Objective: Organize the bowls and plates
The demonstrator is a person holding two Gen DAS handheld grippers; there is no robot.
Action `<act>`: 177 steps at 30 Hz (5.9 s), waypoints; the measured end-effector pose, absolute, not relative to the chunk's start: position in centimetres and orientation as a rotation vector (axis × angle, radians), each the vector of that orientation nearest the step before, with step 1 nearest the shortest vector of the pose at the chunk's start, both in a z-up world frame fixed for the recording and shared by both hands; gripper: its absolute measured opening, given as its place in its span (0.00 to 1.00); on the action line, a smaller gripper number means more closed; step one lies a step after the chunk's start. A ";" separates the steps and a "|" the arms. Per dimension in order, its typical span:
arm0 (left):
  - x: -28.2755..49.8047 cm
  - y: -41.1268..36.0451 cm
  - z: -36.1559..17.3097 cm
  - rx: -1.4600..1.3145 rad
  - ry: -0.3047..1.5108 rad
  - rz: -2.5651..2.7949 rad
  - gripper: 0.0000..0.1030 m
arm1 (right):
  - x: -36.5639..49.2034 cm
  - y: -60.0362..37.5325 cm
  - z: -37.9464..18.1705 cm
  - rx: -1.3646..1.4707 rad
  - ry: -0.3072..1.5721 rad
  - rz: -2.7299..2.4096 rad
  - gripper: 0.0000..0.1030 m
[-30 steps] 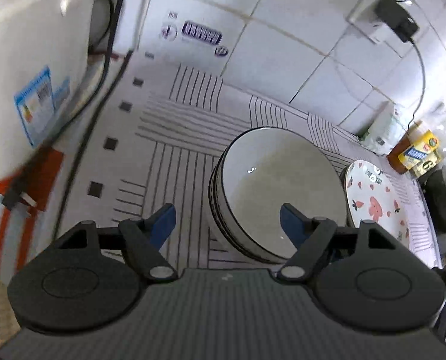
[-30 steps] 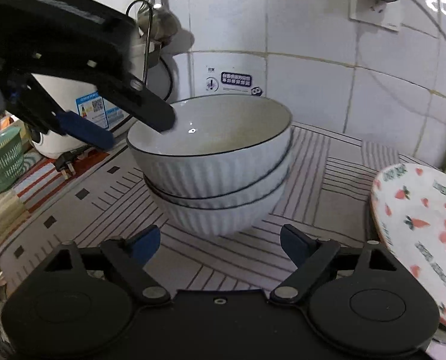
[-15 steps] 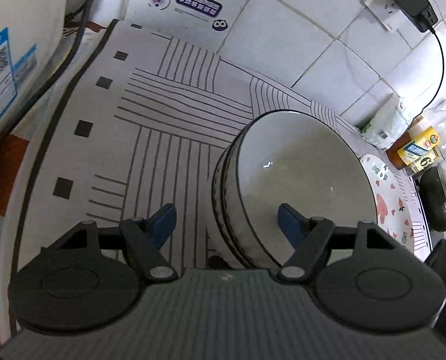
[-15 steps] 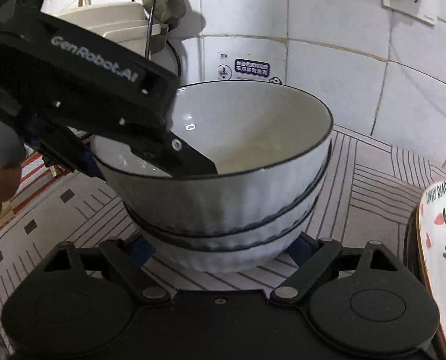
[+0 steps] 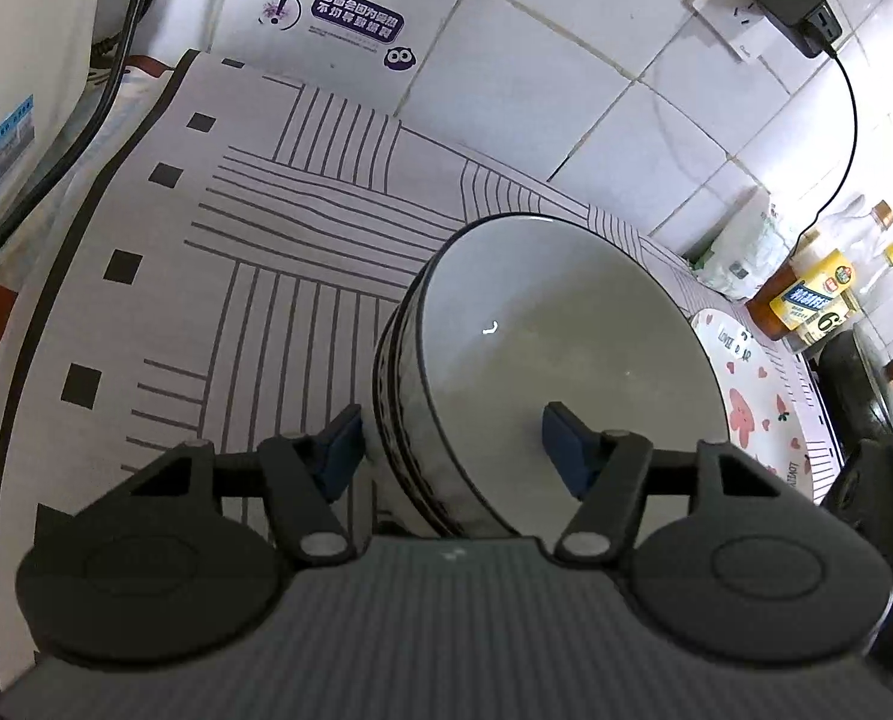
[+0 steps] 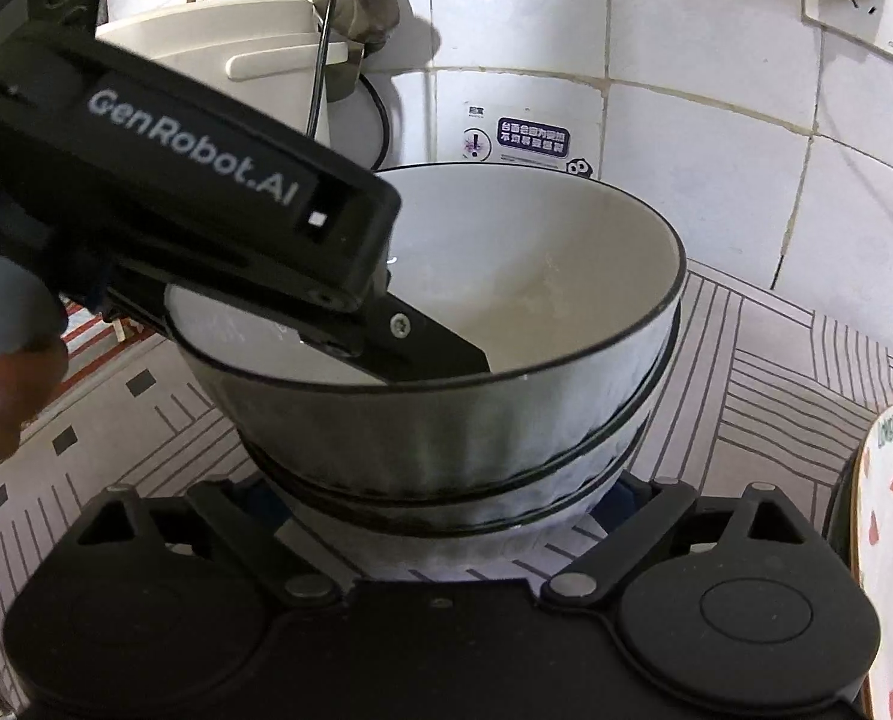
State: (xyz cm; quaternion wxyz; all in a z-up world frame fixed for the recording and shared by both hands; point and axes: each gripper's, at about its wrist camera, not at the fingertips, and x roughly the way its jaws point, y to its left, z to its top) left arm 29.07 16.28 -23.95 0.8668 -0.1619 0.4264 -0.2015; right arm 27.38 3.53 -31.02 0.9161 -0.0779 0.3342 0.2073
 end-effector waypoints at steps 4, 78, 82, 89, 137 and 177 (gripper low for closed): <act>28.9 16.1 -23.8 -0.311 0.890 -0.419 0.61 | 27.3 3.5 -30.9 -0.164 0.685 0.433 0.95; 28.8 -5.6 -21.6 -0.163 0.969 -0.697 0.61 | 21.0 -14.7 -25.0 -0.089 0.612 0.099 0.94; 28.7 -5.6 -21.6 -0.169 0.969 -0.686 0.62 | 21.0 -14.6 -25.1 -0.084 0.622 0.098 0.94; 27.7 -5.7 -20.6 -0.065 0.905 -0.647 0.63 | 20.3 -14.8 -24.4 -0.051 0.645 0.096 0.94; 7.8 -0.5 -7.7 -0.040 0.781 -0.338 0.90 | 5.4 -16.8 -6.0 -0.016 0.581 -0.130 0.94; 2.7 -2.4 -8.7 0.073 0.739 -0.143 0.96 | 2.2 -17.4 -5.0 -0.057 0.772 -0.227 0.98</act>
